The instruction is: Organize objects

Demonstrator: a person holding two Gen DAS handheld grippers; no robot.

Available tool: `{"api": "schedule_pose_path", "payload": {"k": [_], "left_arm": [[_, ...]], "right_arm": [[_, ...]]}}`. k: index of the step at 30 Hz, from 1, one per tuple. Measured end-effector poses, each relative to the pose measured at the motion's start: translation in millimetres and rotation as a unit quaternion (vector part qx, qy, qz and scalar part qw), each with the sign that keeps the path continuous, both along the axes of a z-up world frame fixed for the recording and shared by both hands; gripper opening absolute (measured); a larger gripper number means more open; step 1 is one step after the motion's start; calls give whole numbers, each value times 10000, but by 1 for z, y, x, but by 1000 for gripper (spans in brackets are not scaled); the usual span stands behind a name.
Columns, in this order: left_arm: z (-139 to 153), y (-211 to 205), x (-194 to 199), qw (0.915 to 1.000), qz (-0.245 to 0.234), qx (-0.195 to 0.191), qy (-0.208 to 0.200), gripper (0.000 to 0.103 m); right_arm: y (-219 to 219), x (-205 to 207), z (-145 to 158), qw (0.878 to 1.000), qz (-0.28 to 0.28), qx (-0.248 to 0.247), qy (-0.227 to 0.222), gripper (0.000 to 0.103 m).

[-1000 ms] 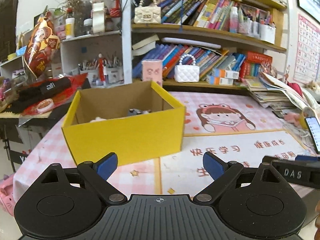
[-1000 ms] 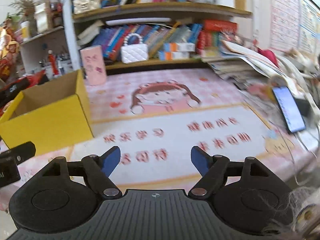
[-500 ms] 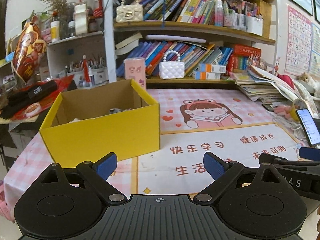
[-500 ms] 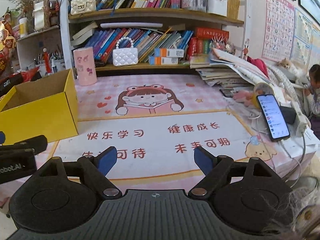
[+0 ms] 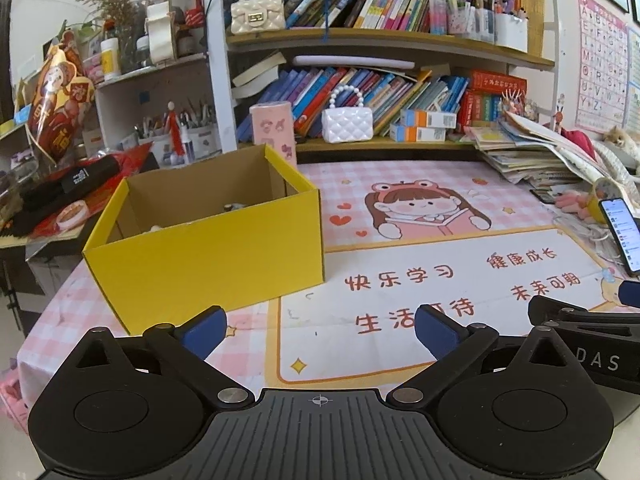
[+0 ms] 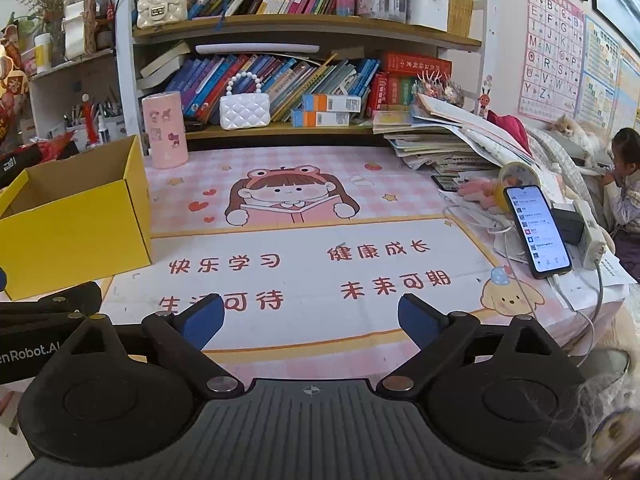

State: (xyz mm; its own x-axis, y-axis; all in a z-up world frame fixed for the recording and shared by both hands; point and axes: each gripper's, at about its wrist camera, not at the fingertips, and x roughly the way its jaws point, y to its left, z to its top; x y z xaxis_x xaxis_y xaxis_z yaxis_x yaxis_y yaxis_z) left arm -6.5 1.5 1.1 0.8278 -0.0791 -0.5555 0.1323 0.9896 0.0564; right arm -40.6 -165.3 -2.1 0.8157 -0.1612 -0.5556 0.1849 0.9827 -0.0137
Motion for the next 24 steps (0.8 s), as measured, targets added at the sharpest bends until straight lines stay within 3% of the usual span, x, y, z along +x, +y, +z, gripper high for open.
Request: {"api": "schedule_pose_path", "payload": {"k": [24], "left_arm": [[-4,1,3,9995,230,54,211,102]], "right_arm": [[3,2,-3,9998,73,-92,161,97]]}}
